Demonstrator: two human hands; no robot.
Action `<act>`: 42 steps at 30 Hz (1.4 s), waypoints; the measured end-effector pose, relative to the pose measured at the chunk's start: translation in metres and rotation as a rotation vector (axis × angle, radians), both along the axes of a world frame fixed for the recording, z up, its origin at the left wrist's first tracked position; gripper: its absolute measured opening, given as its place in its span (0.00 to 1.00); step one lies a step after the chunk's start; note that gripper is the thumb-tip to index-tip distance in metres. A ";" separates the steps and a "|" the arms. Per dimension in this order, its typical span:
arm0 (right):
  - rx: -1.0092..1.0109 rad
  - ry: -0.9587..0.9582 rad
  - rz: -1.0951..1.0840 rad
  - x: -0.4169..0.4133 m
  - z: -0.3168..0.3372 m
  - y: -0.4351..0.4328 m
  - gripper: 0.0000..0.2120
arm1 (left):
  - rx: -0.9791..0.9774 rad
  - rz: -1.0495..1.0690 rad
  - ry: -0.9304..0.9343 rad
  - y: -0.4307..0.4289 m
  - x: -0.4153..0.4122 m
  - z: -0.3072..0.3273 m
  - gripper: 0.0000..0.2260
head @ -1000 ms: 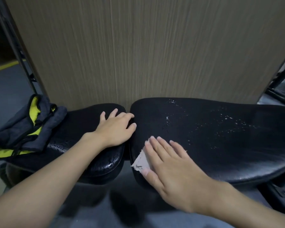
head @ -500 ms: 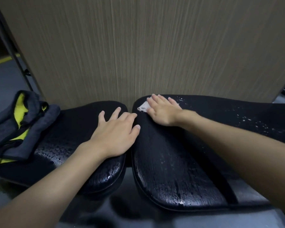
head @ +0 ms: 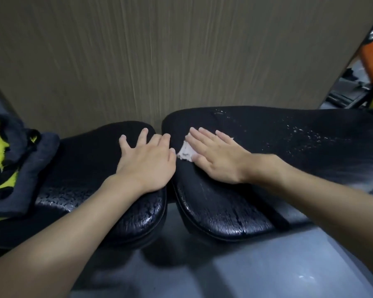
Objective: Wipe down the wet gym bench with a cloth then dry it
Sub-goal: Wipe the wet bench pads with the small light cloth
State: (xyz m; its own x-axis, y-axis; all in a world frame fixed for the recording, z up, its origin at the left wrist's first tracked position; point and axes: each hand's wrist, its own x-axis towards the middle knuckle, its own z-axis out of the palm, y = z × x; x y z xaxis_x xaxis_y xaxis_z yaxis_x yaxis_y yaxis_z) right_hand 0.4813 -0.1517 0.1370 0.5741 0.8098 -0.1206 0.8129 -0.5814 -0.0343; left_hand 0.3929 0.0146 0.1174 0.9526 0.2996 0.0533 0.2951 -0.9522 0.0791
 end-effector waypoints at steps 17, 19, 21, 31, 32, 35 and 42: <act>0.068 -0.129 -0.187 -0.142 -0.011 -0.064 0.33 | -0.041 -0.200 -0.001 0.002 -0.013 0.005 0.25; 0.034 -0.112 -0.196 -0.123 -0.010 -0.057 0.36 | -0.041 -0.196 -0.002 0.003 -0.013 0.005 0.26; 0.017 -0.033 -0.196 -0.097 -0.005 -0.050 0.35 | -0.040 -0.200 0.002 0.003 -0.013 0.005 0.26; 0.010 0.071 -0.225 0.061 -0.001 0.016 0.27 | -0.029 -0.170 0.093 -0.026 -0.015 0.017 0.31; 0.027 0.058 -0.212 0.074 0.000 0.022 0.27 | -0.022 -0.151 0.118 -0.032 -0.015 0.019 0.32; 0.046 0.037 -0.192 0.110 0.001 0.038 0.27 | -0.029 -0.069 0.148 -0.045 -0.010 0.024 0.33; 0.043 0.095 -0.131 0.141 -0.004 0.046 0.30 | -0.045 0.129 0.228 -0.074 0.004 0.027 0.33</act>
